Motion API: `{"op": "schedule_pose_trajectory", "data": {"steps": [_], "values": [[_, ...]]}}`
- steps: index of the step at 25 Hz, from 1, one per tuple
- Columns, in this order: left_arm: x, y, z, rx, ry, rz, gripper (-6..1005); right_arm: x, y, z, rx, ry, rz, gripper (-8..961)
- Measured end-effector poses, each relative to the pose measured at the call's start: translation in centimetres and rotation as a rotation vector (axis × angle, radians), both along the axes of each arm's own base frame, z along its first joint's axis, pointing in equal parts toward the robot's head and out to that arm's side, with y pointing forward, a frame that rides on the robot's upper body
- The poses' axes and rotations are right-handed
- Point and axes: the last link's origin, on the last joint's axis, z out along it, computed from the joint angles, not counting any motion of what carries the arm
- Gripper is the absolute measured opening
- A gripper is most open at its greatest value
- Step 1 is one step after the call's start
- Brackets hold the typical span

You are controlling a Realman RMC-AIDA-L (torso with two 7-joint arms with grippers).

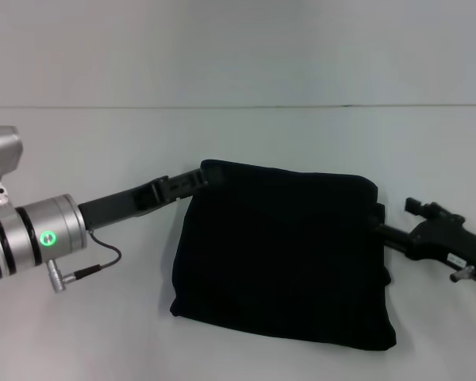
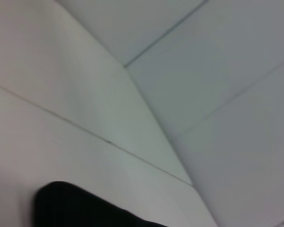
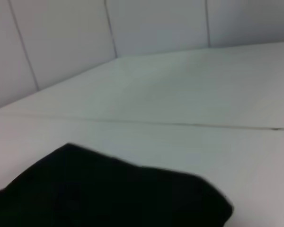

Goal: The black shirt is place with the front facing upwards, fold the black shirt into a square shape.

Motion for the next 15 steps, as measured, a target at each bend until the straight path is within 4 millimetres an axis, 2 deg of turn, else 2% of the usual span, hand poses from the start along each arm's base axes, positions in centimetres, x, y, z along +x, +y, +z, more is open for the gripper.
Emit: {"op": "schedule_pose_trajectory", "data": {"steps": [5, 9, 15], "values": [[-1.2, 1.2, 1.3, -0.033, -0.014, 0.151, 947, 0.2, -0.7, 1.9, 0.059, 0.056, 0.037, 928], [-1.7, 1.8, 1.7, -0.104, -0.036, 0.282, 947, 0.1, -3.3, 3.1, 0.025, 0.084, 0.159, 928], [-1.7, 2.4, 1.2, -0.153, 0.023, 0.328, 946, 0.5, -6.7, 2.4, -0.129, 0.061, 0.255, 928]]}}
